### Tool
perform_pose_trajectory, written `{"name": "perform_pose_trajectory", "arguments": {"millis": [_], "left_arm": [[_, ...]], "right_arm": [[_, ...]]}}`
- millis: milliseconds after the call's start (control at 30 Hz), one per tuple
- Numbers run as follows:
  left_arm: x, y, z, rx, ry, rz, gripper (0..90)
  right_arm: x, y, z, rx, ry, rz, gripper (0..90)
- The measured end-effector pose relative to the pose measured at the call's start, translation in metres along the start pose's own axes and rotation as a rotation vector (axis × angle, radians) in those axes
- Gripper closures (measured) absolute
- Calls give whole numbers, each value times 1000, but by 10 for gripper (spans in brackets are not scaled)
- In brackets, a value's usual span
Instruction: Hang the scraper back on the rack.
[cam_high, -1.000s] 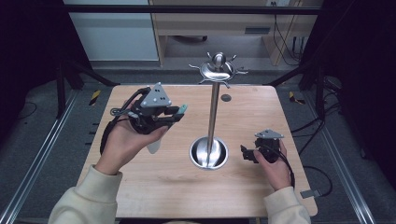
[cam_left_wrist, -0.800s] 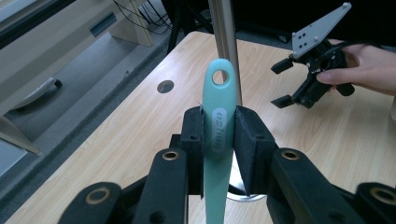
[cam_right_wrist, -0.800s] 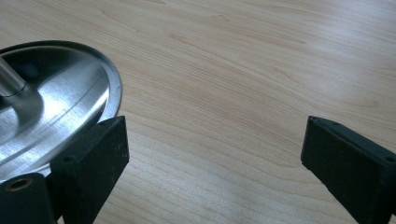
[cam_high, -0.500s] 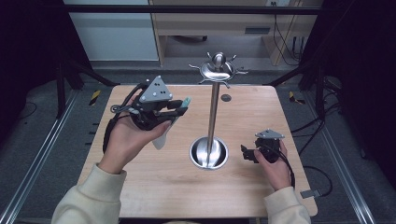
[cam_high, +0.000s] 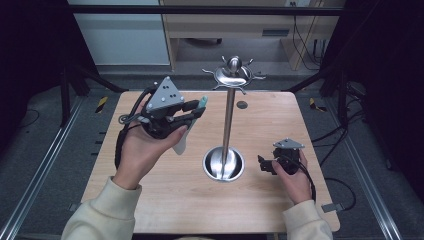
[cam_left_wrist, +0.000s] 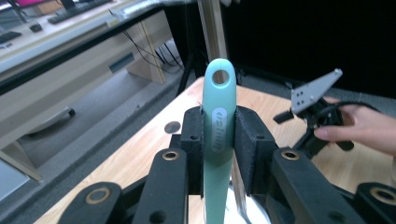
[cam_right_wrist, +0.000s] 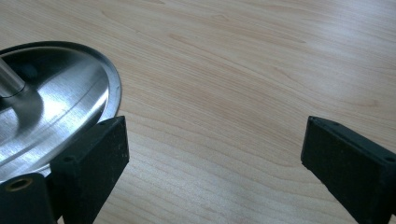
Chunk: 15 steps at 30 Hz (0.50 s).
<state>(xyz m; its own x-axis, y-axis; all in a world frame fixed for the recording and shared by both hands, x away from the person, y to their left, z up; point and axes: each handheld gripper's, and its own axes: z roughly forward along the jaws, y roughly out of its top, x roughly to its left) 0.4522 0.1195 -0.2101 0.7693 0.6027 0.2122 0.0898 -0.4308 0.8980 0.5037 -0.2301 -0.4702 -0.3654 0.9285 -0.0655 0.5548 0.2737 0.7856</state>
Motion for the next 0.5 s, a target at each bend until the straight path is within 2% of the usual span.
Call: {"name": "perform_pose_trajectory", "arguments": {"millis": [200, 500], "left_arm": [[-1, 1, 0, -47, 26, -28, 741], [-3, 6, -3, -97, 28, -43, 740]], "right_arm": [[0, 0, 0, 3, 3, -1, 80], [0, 0, 0, 2, 3, -2, 80]]}}
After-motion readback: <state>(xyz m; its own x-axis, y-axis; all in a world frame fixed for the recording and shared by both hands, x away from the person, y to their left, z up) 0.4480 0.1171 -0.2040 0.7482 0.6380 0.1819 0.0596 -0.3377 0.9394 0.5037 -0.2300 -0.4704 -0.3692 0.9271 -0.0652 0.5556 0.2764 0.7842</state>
